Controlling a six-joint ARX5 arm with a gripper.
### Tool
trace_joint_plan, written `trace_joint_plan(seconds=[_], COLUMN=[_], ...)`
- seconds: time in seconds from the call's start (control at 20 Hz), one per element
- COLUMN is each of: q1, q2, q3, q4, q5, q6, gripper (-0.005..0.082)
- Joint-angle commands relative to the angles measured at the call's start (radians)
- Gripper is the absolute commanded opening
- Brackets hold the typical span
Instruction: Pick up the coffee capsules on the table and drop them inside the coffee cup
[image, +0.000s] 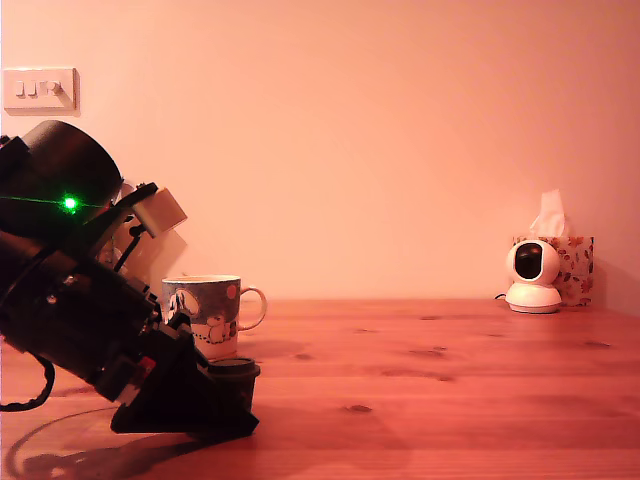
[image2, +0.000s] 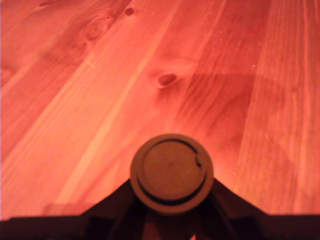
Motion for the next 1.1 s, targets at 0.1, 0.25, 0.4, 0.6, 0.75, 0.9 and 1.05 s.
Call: trace_joint_plan(seconds=[0.1,0.25,0.4,0.6,0.75,0.9,1.05], q1=[-0.003,-0.003,-0.003,-0.002,0.008,0.035,0.070], q2=[-0.005,-0.058,-0.135,-0.258,-0.336,-0.393,-0.404], q3=[0.002,0.002,0.002,0.002,0.003,0.015,0.084], q4=[-0.005,-0.027,-0.083,-0.161,-0.215,-0.291,-0.433], q5=[0.001,0.000,-0.031,-0.115,-0.162,-0.182,-0.196], q6=[-0.058,-0.121,-0.166,-0.214,-0.277,-0.358,-0.426], gripper=[0.0177,0.0177,0.0177,0.0177,0.0177,0.0177,0.0177])
